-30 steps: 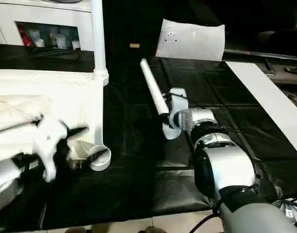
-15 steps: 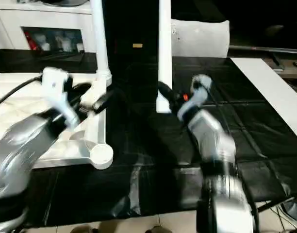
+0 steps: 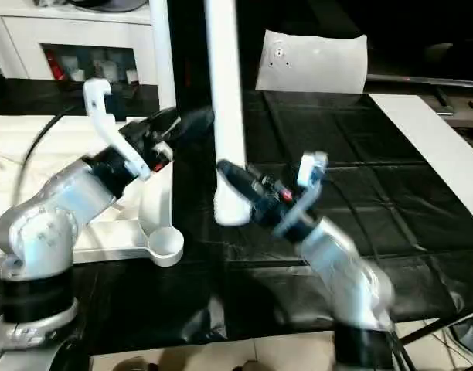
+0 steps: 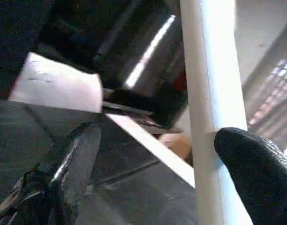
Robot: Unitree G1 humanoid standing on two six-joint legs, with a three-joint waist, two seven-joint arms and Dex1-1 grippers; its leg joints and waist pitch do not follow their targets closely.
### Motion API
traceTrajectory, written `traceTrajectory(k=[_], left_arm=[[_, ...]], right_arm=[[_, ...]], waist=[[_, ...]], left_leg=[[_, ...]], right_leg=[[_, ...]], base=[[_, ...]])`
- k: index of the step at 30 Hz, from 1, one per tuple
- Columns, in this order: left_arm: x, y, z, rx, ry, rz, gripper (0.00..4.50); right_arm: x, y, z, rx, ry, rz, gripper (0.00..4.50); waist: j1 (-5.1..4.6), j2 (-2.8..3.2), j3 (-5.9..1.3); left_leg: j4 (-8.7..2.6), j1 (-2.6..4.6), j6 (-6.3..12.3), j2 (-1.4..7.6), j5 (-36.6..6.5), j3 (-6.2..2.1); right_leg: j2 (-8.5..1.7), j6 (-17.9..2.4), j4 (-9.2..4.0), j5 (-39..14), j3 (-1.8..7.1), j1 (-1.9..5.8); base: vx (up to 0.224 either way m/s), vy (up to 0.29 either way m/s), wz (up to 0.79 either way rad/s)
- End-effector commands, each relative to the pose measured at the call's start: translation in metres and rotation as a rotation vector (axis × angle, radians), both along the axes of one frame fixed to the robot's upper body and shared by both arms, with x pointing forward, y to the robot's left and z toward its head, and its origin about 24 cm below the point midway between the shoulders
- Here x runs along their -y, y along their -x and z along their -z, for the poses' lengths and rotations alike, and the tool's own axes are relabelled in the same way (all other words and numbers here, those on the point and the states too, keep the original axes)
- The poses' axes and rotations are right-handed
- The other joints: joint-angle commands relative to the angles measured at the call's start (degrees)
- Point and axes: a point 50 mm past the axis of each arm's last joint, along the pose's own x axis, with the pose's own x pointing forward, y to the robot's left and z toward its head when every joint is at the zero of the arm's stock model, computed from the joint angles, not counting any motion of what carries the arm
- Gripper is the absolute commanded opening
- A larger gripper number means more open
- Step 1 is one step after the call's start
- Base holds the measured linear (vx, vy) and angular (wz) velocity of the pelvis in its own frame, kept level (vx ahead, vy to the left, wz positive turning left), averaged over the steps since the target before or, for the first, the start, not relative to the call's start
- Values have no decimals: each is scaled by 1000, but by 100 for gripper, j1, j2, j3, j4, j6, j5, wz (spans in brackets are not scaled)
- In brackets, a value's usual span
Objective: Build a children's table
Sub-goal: Pick table leg
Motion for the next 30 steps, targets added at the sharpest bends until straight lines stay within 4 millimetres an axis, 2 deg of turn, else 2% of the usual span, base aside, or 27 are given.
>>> traceTrajectory(k=[1, 2, 3, 5, 7, 9, 13, 16, 17, 22, 25, 26, 27, 28, 30], left_arm=[[8, 0, -1, -5, 0, 54, 450], [9, 0, -1, -6, 0, 54, 450], [9, 0, -1, -9, 8, 62, 450], [9, 2, 0, -26, 47, 97, 450], [9, 7, 0, -31, 97, 137, 418], [8, 11, -1, -30, 138, 164, 410], [4, 16, -1, -30, 189, 202, 410], [2, 20, 5, -30, 135, 223, 410], [1, 21, 7, -34, 138, 228, 410], [-3, 27, 12, -39, 146, 252, 410], [-4, 26, 16, -22, 79, 228, 410], [-4, 27, 16, -19, 76, 229, 383], [-4, 28, 16, -15, 84, 241, 383], [-4, 28, 16, -1, 62, 234, 376], [-5, 30, 19, 50, -4, 225, 357]], right_arm=[[-8, 9, -7, 30, 22, -78, 191], [-9, 10, -7, 30, 26, -81, 191], [-10, 11, -6, 29, 41, -90, 191], [-11, 13, -3, 24, 76, -96, 191], [-13, 14, -1, 17, 109, -95, 190], [-15, 12, 0, 16, 125, -86, 190], [-17, 10, -1, 13, 127, -73, 189], [-18, 9, -2, 20, 139, -76, 189], [-18, 9, -1, 20, 143, -75, 189], [-17, 10, -1, 30, 178, -88, 189], [-19, 14, 5, 49, 288, -119, 189], [-20, 14, 7, 52, 309, -123, 189], [-20, 14, 11, 56, 357, -120, 189], [-20, 13, 13, 63, 384, -106, 189], [-21, 9, 19, 82, 434, -74, 189]], waist=[[3, 106, -380], [7, 99, -386], [4, 125, -385], [14, 87, -387], [17, 80, -391], [13, 60, -390], [17, 56, -387], [14, 70, -370], [5, 46, -372], [2, 50, -370], [6, 36, -374], [3, 36, -367], [3, 31, -366], [-3, 0, -364], [3, -3, -367]], left_leg=[[-441, 19, -73, 157, -925, -42], [-435, 23, -78, 158, -926, -36], [-438, 13, -84, 157, -913, -42], [-427, 13, -84, 154, -878, -33], [-432, 2, -92, 159, -816, -39], [-431, 3, -96, 165, -778, -34], [-435, 6, -90, 169, -774, -28], [-459, 18, -101, 178, -858, -33], [-459, 11, -99, 177, -846, -29], [-473, 12, -132, 187, -786, -25], [-471, 17, -128, 188, -755, -26], [-466, 14, -136, 185, -762, -19], [-465, 13, -135, 182, -777, -13], [-462, 12, -146, 182, -779, -5], [-463, 11, -129, 184, -774, -10]], right_leg=[[-443, -686, -596, -1483, 274, 298], [-447, -656, -602, -1499, 278, 299], [-456, -661, -599, -1496, 279, 302], [-461, -663, -598, -1470, 281, 304], [-461, -689, -590, -1409, 276, 311], [-453, -730, -581, -1301, 276, 307], [-462, -742, -573, -1300, 281, 301], [-458, -628, -592, -1460, 284, 286], [-455, -608, -591, -1456, 285, 291], [-455, -635, -579, -1308, 286, 295], [-455, -568, -579, -1326, 291, 302], [-460, -554, -588, -1352, 294, 298], [-461, -546, -596, -1391, 298, 296], [-469, -542, -605, -1460, 303, 295], [-473, -502, -596, -1531, 306, 286]], base=[[0, 0, 0], [0, 0, 0], [0, 0, 0], [0, 0, 0], [0, 0, 0], [0, 0, 0], [0, 0, 0], [0, 0, 0], [0, 0, 0], [0, 0, 0], [0, 0, 0], [0, 0, 0], [0, 0, 0], [0, 0, 0], [0, 0, 0]])
